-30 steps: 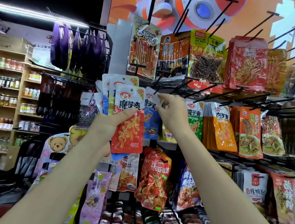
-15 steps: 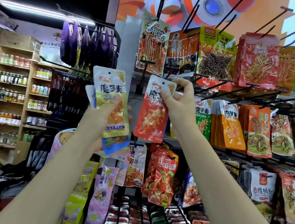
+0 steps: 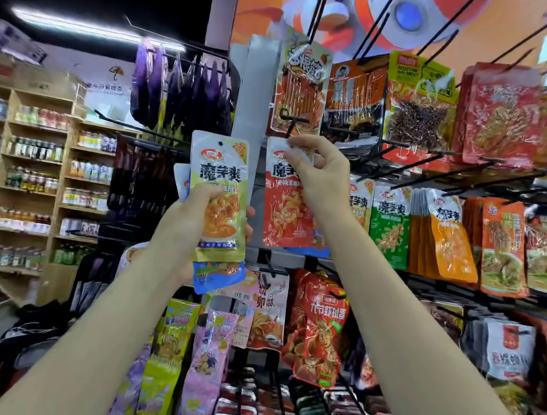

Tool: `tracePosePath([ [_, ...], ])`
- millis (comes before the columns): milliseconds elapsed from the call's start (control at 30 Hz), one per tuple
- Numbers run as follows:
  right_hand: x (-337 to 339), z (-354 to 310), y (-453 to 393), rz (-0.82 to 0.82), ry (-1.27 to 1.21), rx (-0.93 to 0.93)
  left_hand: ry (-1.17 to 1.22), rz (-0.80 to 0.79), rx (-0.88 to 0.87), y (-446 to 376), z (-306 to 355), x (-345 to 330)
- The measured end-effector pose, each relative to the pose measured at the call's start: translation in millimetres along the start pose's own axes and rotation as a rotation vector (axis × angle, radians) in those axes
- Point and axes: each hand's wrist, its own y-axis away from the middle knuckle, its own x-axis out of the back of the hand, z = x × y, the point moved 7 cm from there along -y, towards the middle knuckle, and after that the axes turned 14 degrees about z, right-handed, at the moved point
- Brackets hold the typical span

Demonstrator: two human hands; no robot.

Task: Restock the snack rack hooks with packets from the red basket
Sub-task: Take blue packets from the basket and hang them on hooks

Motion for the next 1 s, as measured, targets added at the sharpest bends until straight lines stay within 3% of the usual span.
tracePosePath([
  [267,-4,-6,-2,-0.006,0.036,0.01,-0.033,-0.018,-0.061,-1,0,3],
  [400,-12,-4,6,-0.091,0.057,0.018,-0.024,-0.028,-0.057,1,0,3],
  [567,-3,-4,3,0.051,0.009,0.036,-0.043,0.001,-0.084,-5,-2,12],
  [800,-8,7,-1,-0.002,0.044,-0.055,-0.022,-0.052,-0.101,-6,-2,11],
  [900,-7,15,6,-0.056,0.194,-0.057,-0.018,-0.067,-0.109,-4,-2,7],
  [1000,13,-6,20,0.027,0.41,0.141,0.007,-0.082,-0.139,0,2,2],
])
